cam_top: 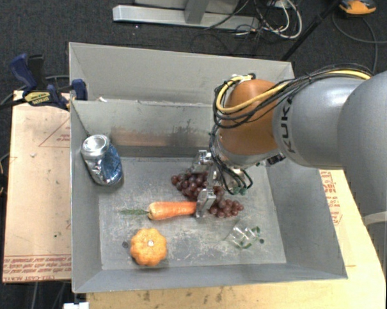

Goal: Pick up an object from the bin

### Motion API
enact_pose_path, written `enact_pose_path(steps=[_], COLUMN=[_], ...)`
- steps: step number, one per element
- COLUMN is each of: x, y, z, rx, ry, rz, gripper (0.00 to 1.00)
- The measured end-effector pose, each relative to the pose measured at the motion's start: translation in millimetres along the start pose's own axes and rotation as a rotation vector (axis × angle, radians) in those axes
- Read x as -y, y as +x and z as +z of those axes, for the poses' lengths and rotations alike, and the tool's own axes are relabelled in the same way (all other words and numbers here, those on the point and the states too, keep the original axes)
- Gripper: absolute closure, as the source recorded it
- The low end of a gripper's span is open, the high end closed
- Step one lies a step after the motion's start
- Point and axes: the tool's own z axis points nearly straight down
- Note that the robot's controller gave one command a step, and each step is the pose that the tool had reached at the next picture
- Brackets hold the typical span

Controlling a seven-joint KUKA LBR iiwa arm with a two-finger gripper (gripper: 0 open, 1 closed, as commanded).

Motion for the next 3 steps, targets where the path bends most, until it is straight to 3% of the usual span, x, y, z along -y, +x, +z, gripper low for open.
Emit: enact_pose_path(steps=[1,2,3], x=[-6.2,-5.3,-5.3], y=[4.9,-4.2,-4.2], z=[-1.0,-5.1,-5.1], rx=[0.012,0.004,0.004], ry=[0.01,0.003,0.003], rz=[-0.094,-0.003,-0.002], gripper=[0.0,1.0,1.0])
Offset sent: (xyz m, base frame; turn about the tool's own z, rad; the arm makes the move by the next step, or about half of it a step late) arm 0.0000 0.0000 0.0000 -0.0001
